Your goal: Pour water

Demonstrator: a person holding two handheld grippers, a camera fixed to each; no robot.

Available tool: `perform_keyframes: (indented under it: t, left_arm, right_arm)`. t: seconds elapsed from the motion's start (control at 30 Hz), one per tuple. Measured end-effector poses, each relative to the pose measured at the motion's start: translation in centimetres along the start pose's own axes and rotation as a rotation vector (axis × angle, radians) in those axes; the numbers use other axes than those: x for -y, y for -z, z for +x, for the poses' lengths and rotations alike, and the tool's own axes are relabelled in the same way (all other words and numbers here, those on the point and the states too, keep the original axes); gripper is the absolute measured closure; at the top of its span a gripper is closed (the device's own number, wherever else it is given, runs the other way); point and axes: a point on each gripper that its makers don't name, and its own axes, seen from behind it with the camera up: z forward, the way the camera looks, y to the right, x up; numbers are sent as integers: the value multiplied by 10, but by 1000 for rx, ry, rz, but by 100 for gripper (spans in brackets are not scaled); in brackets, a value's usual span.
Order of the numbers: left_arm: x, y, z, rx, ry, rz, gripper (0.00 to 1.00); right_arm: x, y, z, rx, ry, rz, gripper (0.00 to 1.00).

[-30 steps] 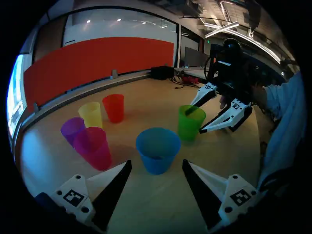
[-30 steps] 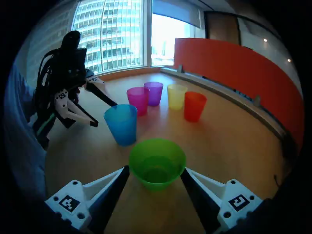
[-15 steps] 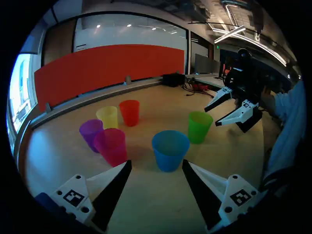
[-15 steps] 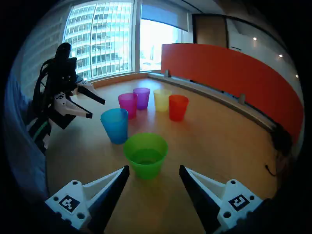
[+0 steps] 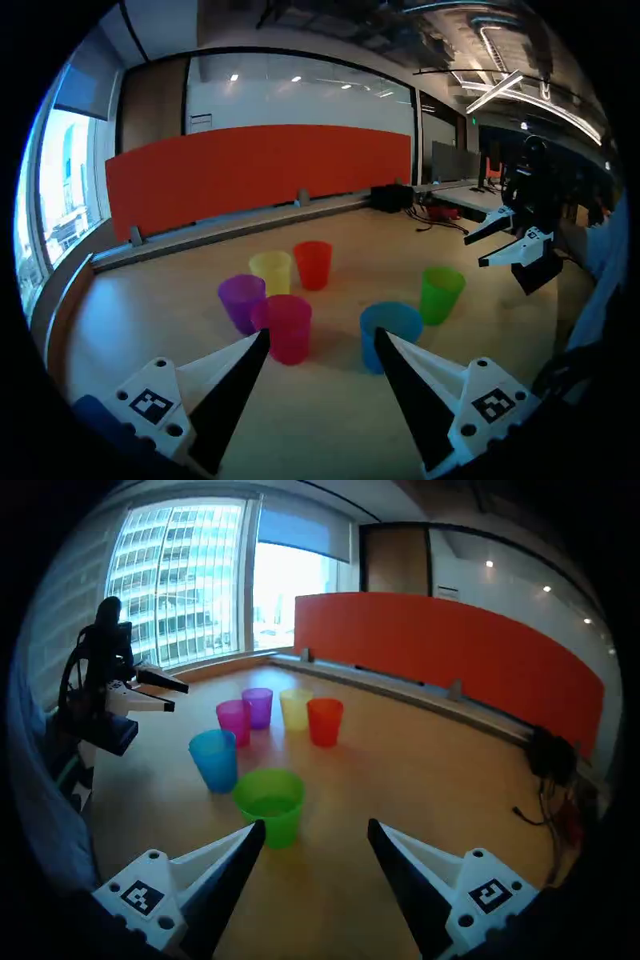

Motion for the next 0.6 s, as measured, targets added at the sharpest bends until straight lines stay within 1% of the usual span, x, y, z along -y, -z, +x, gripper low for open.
perform_keyframes:
  t: [0.2, 0.33, 0.47, 0.6]
  left_arm:
    - [18, 5, 16, -62, 7, 76, 4]
    - [31, 11, 31, -122, -9, 141, 4]
    - [44, 19, 46, -181, -34, 220, 4]
    - [54, 26, 58, -228, -44, 293, 4]
  right_arm:
    - [-12, 8, 18, -73, -27, -78, 1]
    - [-30, 17, 37, -143, -50, -164, 1]
    - [-51, 27, 56, -220, -76, -260, 1]
    - [-71, 37, 71, -289, -103, -353, 1]
